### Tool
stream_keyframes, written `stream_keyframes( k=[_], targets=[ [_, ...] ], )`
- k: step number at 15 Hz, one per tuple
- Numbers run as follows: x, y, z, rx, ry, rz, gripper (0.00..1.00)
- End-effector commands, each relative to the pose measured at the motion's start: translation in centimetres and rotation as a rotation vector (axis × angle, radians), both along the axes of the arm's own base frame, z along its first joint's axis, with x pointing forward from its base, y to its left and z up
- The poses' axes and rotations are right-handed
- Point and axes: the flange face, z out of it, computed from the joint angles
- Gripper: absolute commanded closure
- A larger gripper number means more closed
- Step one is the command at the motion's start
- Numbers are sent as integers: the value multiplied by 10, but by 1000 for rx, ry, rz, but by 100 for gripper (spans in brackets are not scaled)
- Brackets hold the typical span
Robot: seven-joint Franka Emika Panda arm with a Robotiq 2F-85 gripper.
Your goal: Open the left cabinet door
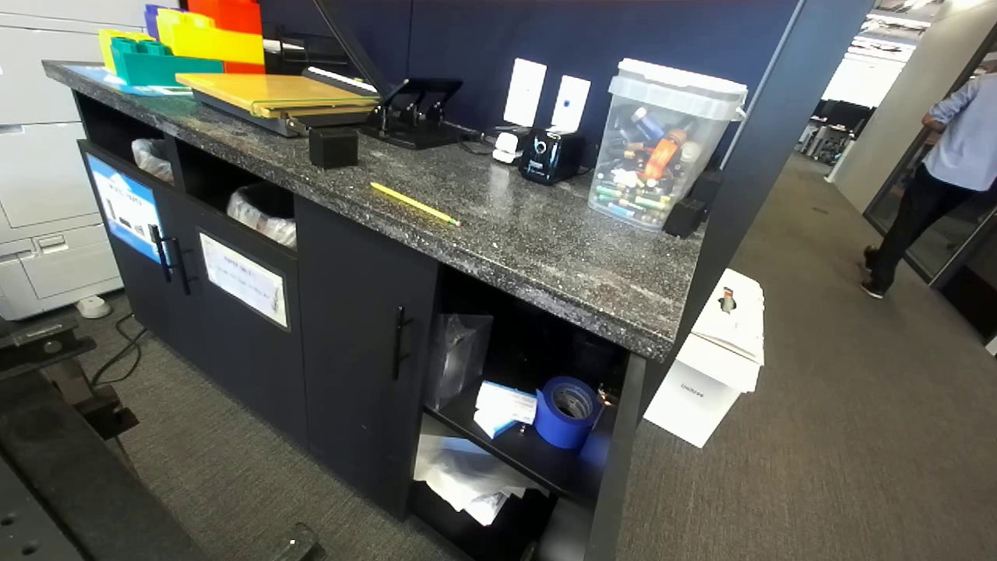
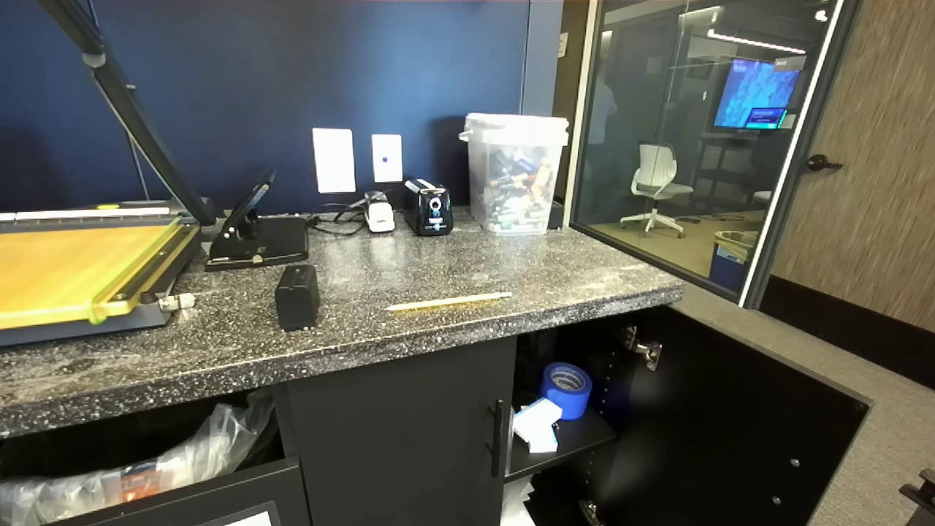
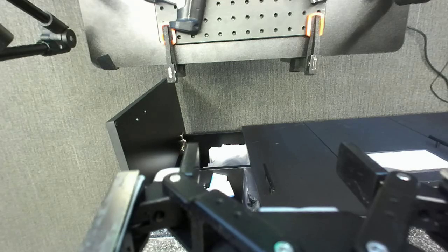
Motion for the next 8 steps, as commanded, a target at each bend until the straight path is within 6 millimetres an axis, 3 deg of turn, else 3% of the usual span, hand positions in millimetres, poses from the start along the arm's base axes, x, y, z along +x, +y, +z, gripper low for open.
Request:
stream_keyframes(
  k=[1, 4, 8],
  targets=[
    [15, 5, -22, -10, -3, -7, 0],
    [34, 11, -68, -5, -58, -5, 0],
    [54, 17, -148, -10, -101, 11, 0]
  ],
)
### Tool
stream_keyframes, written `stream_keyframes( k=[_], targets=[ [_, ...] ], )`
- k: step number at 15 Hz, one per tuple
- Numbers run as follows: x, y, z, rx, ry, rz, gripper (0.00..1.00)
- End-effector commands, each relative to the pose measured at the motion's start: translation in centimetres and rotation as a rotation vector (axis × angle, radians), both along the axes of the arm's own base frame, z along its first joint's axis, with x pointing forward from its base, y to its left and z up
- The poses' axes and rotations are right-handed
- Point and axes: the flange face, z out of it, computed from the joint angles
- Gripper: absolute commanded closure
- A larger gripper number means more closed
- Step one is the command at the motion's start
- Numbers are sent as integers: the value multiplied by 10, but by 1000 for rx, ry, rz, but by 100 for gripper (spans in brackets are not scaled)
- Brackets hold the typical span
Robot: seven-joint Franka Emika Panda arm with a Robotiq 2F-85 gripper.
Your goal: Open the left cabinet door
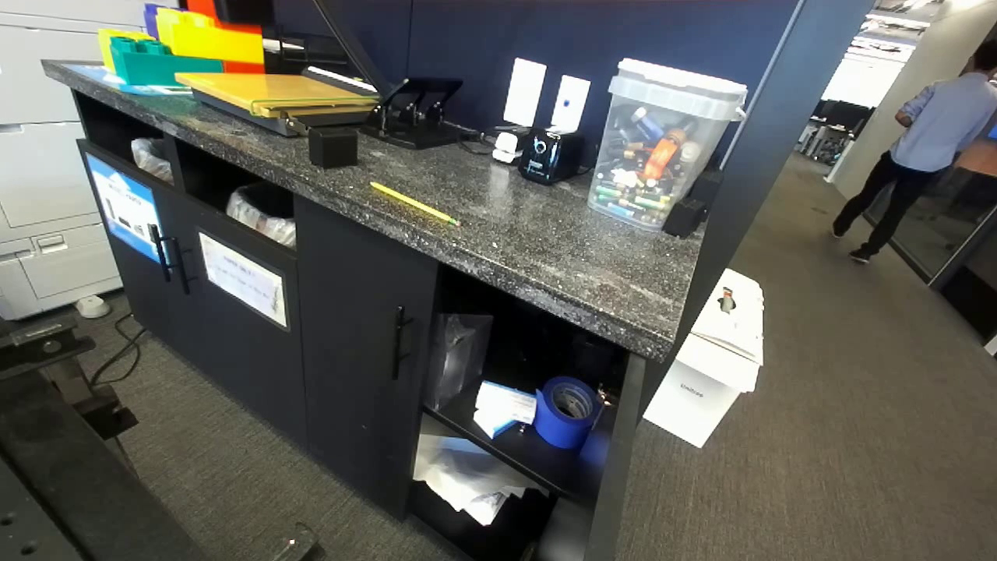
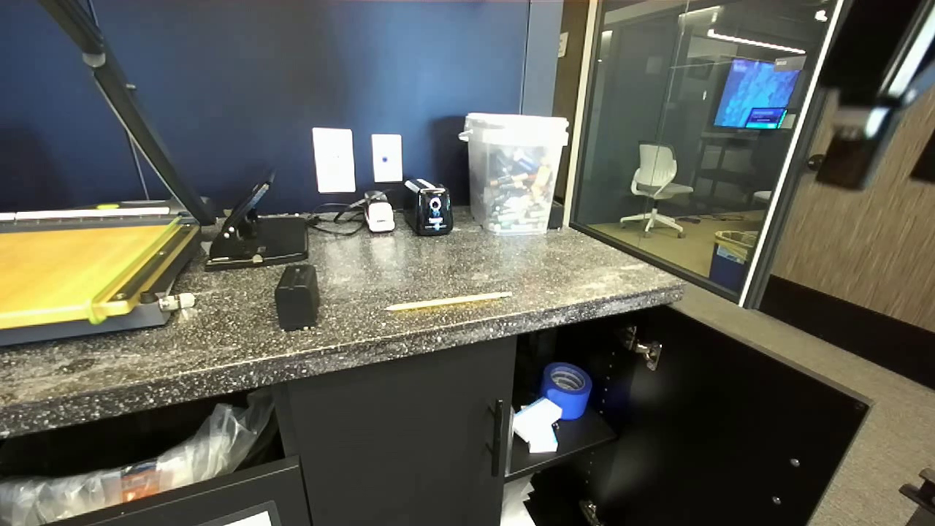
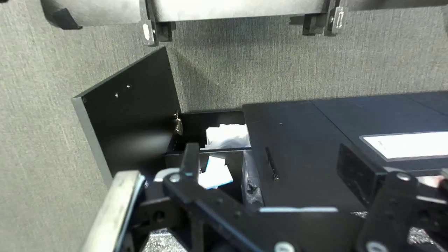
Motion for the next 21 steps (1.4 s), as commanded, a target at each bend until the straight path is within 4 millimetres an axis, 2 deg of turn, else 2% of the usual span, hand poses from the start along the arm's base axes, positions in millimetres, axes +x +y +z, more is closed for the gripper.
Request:
stream_keyframes(
  k=[1, 7, 10, 15, 18, 21],
  targets=[
    [19, 4, -67, -4, -16, 2, 0],
    [44, 13, -176, 24, -68, -20, 0],
    [59, 24, -223, 20, -102, -29, 0],
    [98, 61, -286, 65, -135, -89, 0],
    [119, 76, -320, 71, -181, -108, 0],
    [132, 85, -355, 63, -244, -124, 0]
  ],
)
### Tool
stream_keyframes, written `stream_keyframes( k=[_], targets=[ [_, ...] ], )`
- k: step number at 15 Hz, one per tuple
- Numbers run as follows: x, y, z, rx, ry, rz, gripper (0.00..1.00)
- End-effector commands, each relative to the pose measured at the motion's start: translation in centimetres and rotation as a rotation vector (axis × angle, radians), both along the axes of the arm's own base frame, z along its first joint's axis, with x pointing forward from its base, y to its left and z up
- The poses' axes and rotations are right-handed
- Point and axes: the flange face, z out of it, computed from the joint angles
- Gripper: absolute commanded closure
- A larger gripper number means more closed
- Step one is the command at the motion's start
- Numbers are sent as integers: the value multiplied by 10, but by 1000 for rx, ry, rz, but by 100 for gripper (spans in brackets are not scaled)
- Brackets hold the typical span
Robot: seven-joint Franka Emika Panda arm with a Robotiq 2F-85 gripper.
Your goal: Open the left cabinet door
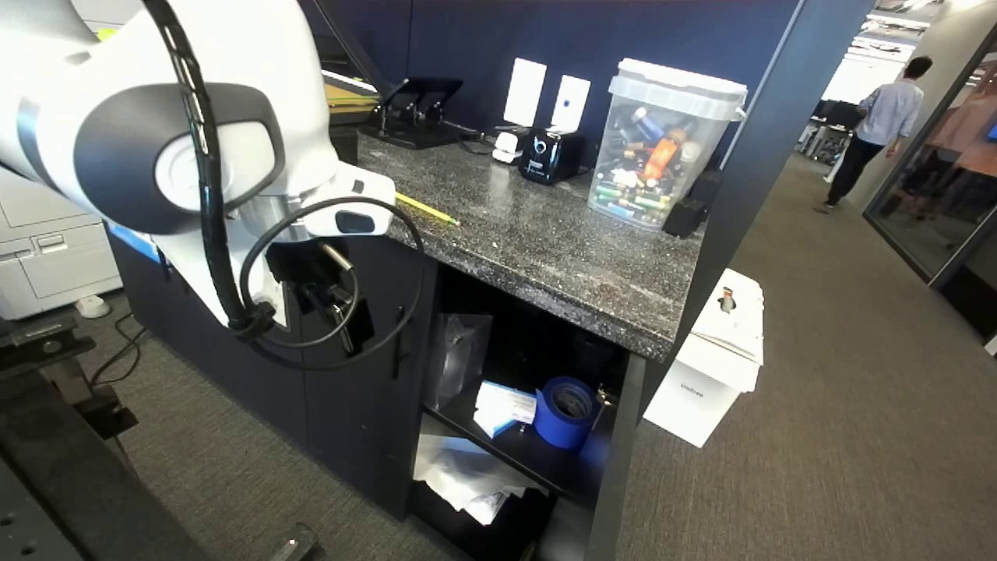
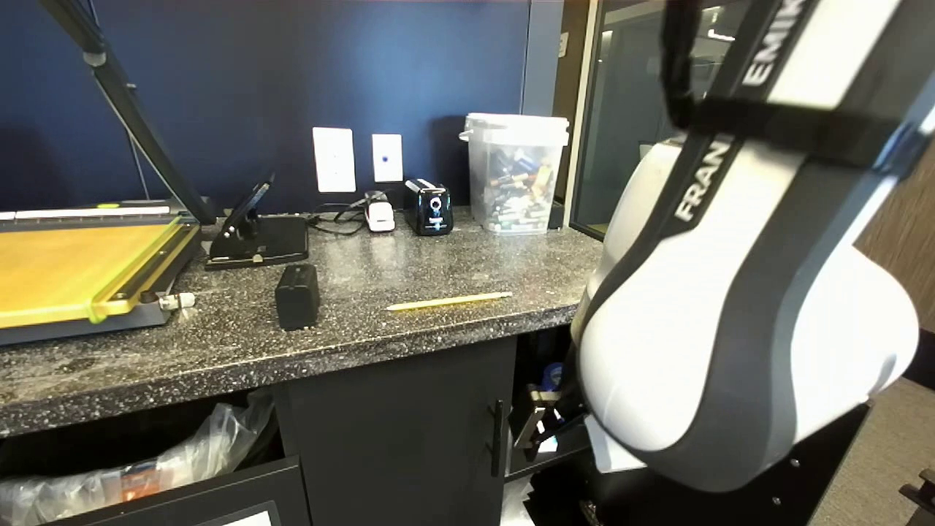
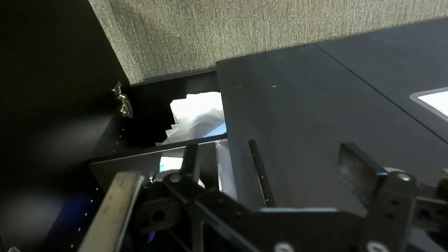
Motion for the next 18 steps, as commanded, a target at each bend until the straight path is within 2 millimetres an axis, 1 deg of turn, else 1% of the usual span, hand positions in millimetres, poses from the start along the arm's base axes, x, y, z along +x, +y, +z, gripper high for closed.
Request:
stream_keyframes(
  k=[1, 4, 5, 7, 11, 18],
  targets=[
    [18, 9, -45, -15, -85, -34, 0],
    [17, 15, -73, -36, -135, -36, 0],
    [17, 17, -79, -42, -158, -37, 0],
    [18, 20, -85, -60, -213, -37, 0],
    [25, 24, -90, -92, -279, -50, 0],
    [54, 31, -78, -107, -328, -93, 0]
  ],
)
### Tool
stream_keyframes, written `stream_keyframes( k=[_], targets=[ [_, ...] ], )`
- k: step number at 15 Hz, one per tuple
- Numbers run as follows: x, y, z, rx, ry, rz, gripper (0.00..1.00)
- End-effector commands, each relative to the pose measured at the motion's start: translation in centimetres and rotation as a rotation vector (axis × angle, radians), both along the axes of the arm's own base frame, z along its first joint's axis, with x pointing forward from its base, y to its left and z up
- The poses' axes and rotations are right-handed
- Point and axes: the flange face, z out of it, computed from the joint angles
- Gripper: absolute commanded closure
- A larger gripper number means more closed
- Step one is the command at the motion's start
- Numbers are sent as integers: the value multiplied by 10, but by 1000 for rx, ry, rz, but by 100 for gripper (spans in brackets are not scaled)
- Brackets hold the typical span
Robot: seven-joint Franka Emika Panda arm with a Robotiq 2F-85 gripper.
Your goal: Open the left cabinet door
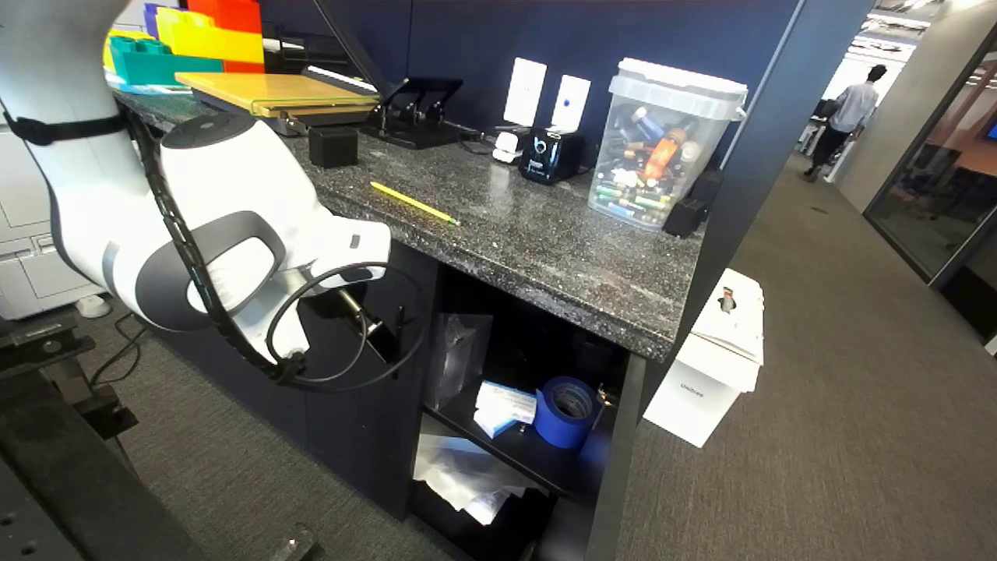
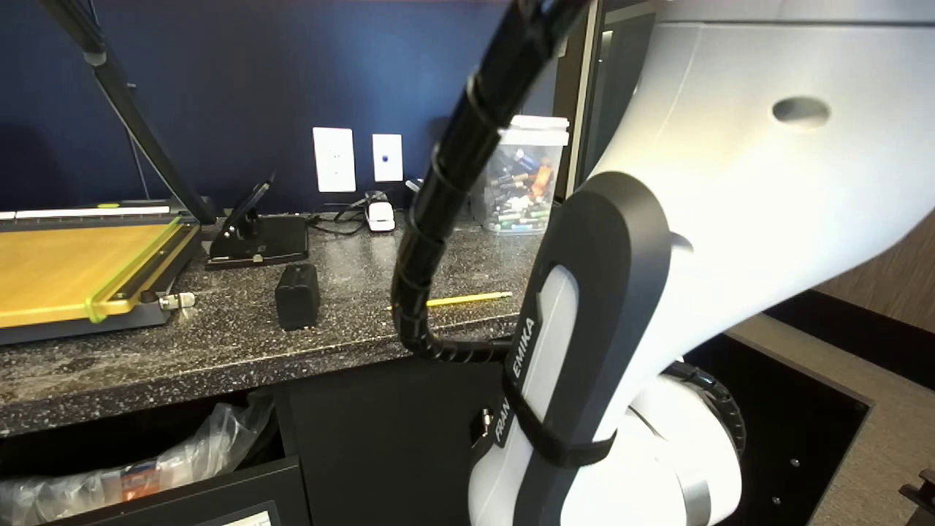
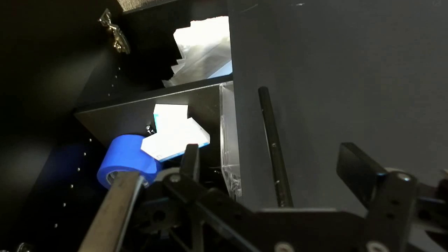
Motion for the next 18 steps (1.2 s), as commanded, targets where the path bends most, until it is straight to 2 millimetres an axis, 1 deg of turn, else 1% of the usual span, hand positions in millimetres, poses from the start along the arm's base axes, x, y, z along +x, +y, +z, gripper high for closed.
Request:
stream_keyframes(
  k=[1, 6, 11, 12, 13, 16, 18],
  targets=[
    [15, 5, 1, -22, -73, -9, 0],
    [28, 15, -1, -41, -117, -11, 0],
    [36, 33, -2, -51, -137, -4, 0],
    [37, 35, -2, -54, -140, -2, 24],
    [39, 36, -2, -56, -141, -3, 26],
    [48, 32, -1, -56, -124, -16, 51],
    [55, 28, 0, -60, -126, -21, 65]
  ],
)
